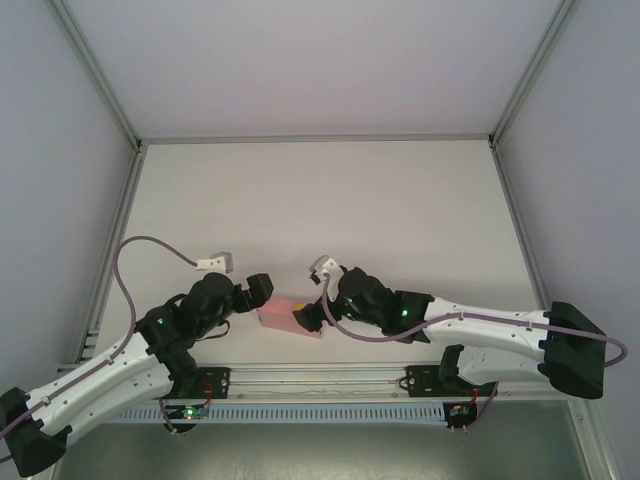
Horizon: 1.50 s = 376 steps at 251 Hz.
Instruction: Assemble paper box
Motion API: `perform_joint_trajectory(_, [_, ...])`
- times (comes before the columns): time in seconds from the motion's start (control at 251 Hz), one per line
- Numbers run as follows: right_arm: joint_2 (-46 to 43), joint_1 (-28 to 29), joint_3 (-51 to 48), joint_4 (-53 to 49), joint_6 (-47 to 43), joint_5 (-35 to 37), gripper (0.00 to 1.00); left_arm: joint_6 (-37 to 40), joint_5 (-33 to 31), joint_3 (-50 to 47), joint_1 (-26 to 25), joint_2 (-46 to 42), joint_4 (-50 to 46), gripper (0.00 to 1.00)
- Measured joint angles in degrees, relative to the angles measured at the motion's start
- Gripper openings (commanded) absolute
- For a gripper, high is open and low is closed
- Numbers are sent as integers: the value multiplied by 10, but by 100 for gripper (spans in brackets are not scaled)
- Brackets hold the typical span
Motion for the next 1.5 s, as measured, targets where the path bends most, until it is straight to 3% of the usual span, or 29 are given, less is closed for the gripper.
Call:
perform_joint_trajectory(0.16, [97, 0, 83, -57, -83, -57, 98, 0, -37, 37, 1, 35, -46, 100])
perform_joint_trajectory(0.343, [194, 0, 146, -119, -147, -69, 98, 0, -50, 46, 10, 71, -66, 100])
perform_joint_trajectory(0.479, [246, 0, 179, -156, -177, -66, 81, 0, -48, 46, 21, 78, -69, 100])
perform_joint_trajectory(0.607, [257, 4, 185, -177, -195, -62, 51, 0, -47, 46, 27, 78, -68, 100])
perform_joint_trajectory(0.786, [247, 10, 186, -193, -227, -22, 43, 1, -45, 45, 34, 73, -68, 100])
perform_joint_trajectory(0.934, [216, 19, 178, -196, -302, 67, 39, 5, -46, 45, 36, 69, -68, 100])
perform_joint_trajectory(1.03, [198, 20, 153, -153, -387, 141, 32, 5, -46, 43, 40, 68, -68, 100])
perform_joint_trajectory(1.165, [198, 6, 74, -26, -551, 217, 34, 7, -46, 39, 45, 67, -68, 100])
perform_joint_trajectory(1.293, [226, -28, 49, 46, -661, 229, 36, 8, -46, 31, 47, 60, -68, 100])
perform_joint_trajectory(1.501, [266, -74, 19, 189, -751, 210, 35, 9, -45, 20, 53, 43, -68, 100])
